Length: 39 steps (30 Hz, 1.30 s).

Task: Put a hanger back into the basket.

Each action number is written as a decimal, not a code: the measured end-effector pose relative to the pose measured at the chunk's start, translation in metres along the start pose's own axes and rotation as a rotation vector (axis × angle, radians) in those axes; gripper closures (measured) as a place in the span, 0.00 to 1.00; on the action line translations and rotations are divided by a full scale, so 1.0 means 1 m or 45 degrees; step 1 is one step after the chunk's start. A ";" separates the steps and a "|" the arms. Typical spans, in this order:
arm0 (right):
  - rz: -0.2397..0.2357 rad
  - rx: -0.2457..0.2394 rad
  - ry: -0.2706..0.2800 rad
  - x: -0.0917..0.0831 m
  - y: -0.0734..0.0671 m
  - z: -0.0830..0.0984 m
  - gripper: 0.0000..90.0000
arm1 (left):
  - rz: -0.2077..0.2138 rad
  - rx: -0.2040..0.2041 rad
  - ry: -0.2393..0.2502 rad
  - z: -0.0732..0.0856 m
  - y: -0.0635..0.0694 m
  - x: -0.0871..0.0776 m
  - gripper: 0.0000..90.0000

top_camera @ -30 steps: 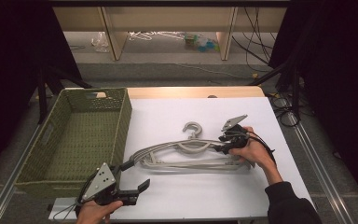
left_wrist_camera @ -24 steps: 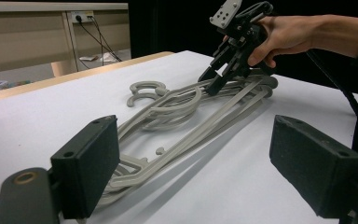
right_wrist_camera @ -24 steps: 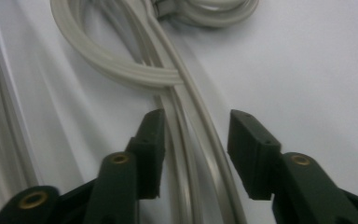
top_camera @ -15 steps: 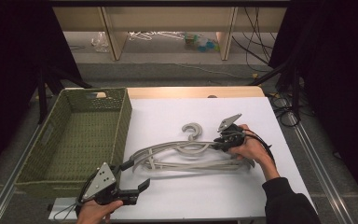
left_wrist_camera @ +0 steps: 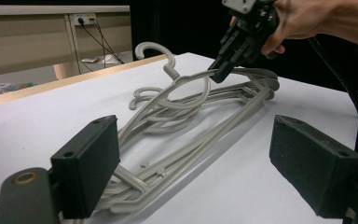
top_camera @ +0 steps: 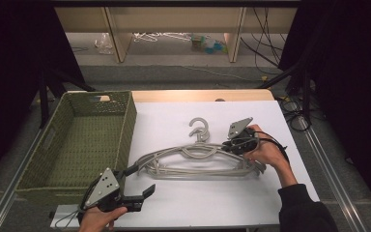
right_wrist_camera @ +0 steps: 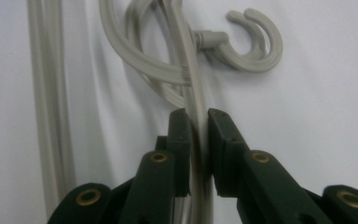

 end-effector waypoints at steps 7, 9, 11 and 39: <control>-0.025 -0.062 0.024 -0.016 -0.012 -0.005 0.91 | -0.024 -0.003 -0.042 -0.005 0.004 0.014 0.18; -0.026 -0.093 0.043 -0.022 -0.018 -0.008 0.91 | -0.042 0.045 -0.079 -0.006 0.003 0.021 0.18; -0.020 -0.096 0.046 -0.025 -0.020 -0.009 0.91 | -0.064 0.121 -0.078 -0.010 0.000 0.030 0.18; -0.026 -0.222 0.183 -0.066 -0.055 -0.027 0.91 | 0.157 0.133 -0.322 -0.011 0.016 0.130 0.55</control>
Point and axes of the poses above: each handheld gripper's, and its own axes: x roughly forward along the jaws, z roughly out of its underside, y roughly to its right, the point moved 9 cm from there along x, roughly forward along the jaws, and after that the axes turned 3 degrees about y, right-handed, at the moved point
